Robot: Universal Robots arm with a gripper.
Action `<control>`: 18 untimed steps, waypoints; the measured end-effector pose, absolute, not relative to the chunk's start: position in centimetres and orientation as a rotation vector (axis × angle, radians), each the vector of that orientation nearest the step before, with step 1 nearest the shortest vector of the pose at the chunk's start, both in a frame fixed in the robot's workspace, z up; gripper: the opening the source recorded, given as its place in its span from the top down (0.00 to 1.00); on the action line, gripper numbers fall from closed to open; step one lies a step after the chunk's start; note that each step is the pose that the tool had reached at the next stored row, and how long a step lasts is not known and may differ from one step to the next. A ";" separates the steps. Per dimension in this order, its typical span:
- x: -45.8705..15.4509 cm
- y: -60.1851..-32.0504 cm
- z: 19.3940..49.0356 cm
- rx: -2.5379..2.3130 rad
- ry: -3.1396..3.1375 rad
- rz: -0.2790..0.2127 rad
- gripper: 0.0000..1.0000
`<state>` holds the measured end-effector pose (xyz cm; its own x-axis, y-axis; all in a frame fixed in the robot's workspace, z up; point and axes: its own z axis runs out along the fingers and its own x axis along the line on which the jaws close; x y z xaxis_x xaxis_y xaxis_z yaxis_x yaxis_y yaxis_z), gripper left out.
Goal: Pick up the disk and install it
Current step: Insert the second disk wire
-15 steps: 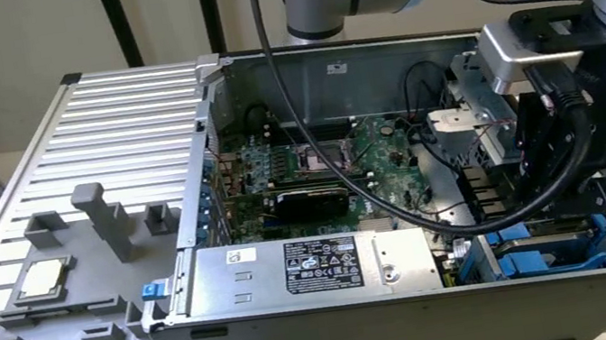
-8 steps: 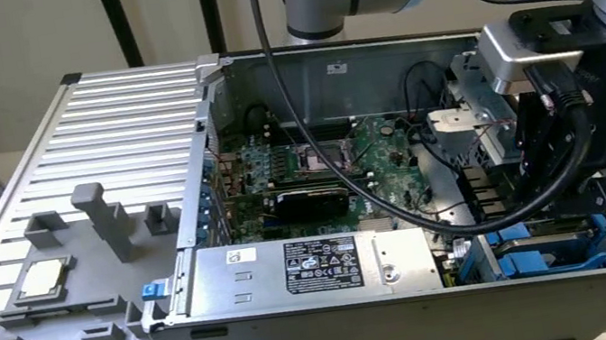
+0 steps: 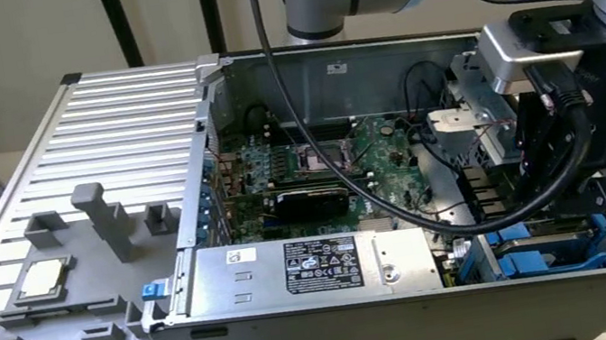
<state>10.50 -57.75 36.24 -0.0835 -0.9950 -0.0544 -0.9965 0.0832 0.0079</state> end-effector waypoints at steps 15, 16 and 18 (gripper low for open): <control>11.5 -56.6 37.8 -2.104 2.288 0.068 0.75; 11.8 -56.6 37.8 -2.104 2.288 0.069 0.75; 12.3 -56.6 37.8 -2.105 2.289 0.070 0.75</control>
